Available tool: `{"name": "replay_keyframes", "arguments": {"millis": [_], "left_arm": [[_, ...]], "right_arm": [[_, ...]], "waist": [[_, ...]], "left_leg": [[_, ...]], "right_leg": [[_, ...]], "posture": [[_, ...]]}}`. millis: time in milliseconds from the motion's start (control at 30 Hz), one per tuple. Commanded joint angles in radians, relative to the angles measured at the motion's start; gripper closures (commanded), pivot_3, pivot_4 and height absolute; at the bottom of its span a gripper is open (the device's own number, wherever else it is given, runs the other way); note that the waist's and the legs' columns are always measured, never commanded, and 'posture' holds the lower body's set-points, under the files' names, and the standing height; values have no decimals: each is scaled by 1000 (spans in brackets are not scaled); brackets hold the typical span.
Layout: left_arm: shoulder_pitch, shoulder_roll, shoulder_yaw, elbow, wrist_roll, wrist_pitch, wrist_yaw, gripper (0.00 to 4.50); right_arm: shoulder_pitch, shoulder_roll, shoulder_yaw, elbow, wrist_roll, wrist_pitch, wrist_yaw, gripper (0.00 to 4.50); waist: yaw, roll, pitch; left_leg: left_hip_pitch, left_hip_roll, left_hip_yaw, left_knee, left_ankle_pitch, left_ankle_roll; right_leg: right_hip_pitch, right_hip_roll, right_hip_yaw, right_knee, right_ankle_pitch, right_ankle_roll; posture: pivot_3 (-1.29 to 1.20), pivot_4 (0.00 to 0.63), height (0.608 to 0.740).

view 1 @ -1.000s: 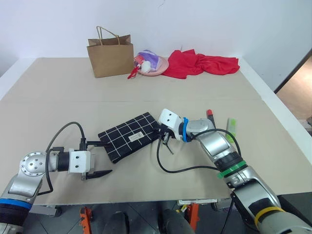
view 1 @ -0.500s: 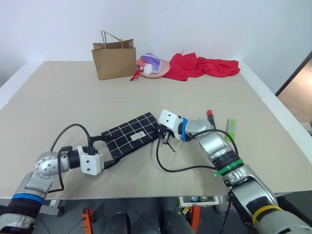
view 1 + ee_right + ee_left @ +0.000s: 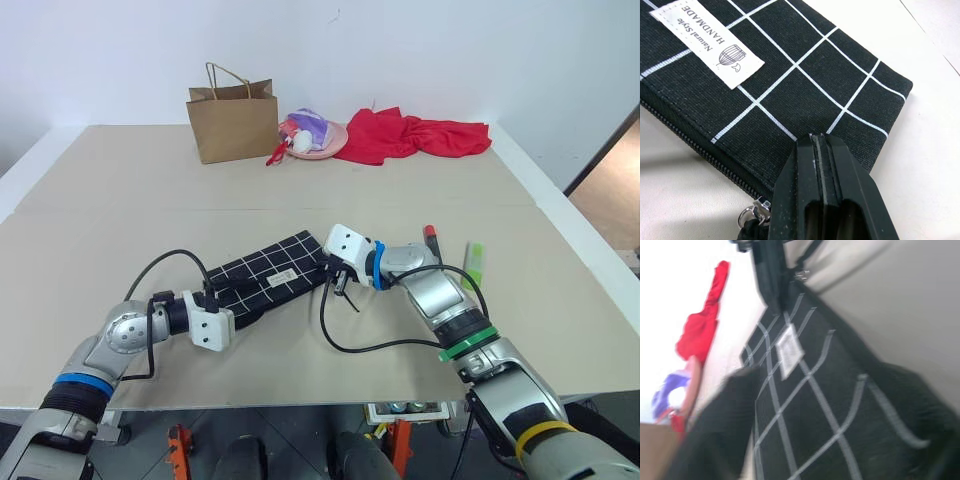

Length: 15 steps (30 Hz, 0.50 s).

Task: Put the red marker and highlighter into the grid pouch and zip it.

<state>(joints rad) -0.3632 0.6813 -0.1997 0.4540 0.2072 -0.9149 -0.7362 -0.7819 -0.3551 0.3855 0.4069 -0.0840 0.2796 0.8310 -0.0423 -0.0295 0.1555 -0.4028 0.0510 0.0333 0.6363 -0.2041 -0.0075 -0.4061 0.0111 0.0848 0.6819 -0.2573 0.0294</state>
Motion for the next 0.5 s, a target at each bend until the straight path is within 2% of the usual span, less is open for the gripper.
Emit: {"name": "replay_keyframes", "arguments": {"millis": [33,100,133,500], "left_arm": [[4,10,-13,-21,-33,10,-16,3232],[16,16,-17,-57,-56,27,-27,4173],[20,17,-19,-73,-64,36,-32,4350],[71,15,3,-209,-180,219,-99,4350]], "right_arm": [[13,-5,-6,7,-14,11,8,4500],[13,-5,-6,8,-15,11,8,4500],[13,-6,-7,10,-15,10,8,4500],[5,-2,-12,27,-13,4,13,4500]], "waist": [[0,0,0],[-1,0,0],[-1,0,0],[-2,0,0]], "left_leg": [[0,0,0,0,0,0],[0,0,0,0,0,0],[0,0,0,0,0,0],[-1,0,1,-2,0,0]], "right_leg": [[0,0,0,0,0,0],[0,0,0,0,0,0],[0,0,0,0,0,0],[-2,0,1,-1,-2,0]], "posture": [[0,150,740],[0,150,740],[0,150,740],[0,150,740]]}}
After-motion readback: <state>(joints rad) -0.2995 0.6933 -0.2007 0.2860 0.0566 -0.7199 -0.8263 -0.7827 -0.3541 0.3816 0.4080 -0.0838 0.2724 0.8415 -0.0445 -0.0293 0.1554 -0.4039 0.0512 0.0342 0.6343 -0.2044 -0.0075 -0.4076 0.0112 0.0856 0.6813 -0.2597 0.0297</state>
